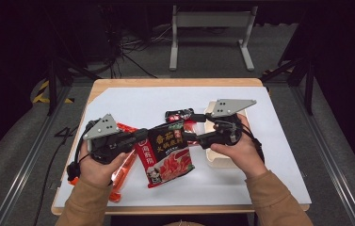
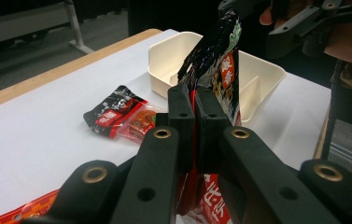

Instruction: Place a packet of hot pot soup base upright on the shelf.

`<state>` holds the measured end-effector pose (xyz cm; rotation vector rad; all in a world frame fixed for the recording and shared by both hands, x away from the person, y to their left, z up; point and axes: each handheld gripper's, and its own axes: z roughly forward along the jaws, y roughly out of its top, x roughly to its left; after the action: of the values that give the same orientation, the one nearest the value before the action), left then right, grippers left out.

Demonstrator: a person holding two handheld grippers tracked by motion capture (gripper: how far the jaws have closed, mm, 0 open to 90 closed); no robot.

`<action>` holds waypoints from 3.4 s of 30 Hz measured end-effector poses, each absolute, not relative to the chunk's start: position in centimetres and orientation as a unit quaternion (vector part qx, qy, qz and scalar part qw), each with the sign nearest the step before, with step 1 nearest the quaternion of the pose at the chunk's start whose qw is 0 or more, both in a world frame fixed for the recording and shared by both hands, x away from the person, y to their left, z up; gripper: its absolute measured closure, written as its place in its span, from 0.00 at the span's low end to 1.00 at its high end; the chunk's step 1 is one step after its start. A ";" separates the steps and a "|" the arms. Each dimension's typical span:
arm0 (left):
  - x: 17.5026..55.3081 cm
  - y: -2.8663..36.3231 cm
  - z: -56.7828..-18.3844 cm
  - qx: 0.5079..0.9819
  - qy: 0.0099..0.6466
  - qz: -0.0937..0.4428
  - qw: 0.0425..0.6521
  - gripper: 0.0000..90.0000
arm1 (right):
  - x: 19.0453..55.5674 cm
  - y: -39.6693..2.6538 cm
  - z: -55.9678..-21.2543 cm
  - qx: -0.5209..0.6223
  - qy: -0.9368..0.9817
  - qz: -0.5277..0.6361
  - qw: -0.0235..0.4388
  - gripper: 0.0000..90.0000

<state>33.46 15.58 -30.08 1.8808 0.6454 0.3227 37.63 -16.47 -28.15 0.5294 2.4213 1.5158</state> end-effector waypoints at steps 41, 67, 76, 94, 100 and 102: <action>33.2 15.0 -30.4 0.793 0.265 0.134 0.531 0.97 | 39.7 -11.6 -29.7 0.143 0.887 0.439 0.030 0.77; 33.8 16.9 -30.5 0.756 0.262 0.098 0.592 0.65 | 39.1 -13.2 -27.6 0.140 0.886 0.438 0.061 0.88; 34.2 17.8 -30.6 0.750 0.268 0.115 0.593 0.56 | 39.2 -14.1 -25.9 0.141 0.878 0.451 0.073 0.88; 35.0 17.9 -31.4 0.758 0.276 0.111 0.580 0.48 | 40.7 -16.8 -22.3 0.154 0.867 0.460 0.118 0.87; 35.2 17.9 -31.7 0.761 0.279 0.109 0.575 0.46 | 41.5 -18.3 -21.4 0.165 0.861 0.462 0.135 0.87; 35.3 17.9 -31.7 0.762 0.280 0.108 0.574 0.45 | 41.9 -18.8 -21.1 0.168 0.859 0.463 0.141 0.87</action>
<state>35.31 17.87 -31.72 1.7854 0.6556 0.2541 41.87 -18.79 -21.14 0.4843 2.4804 1.3371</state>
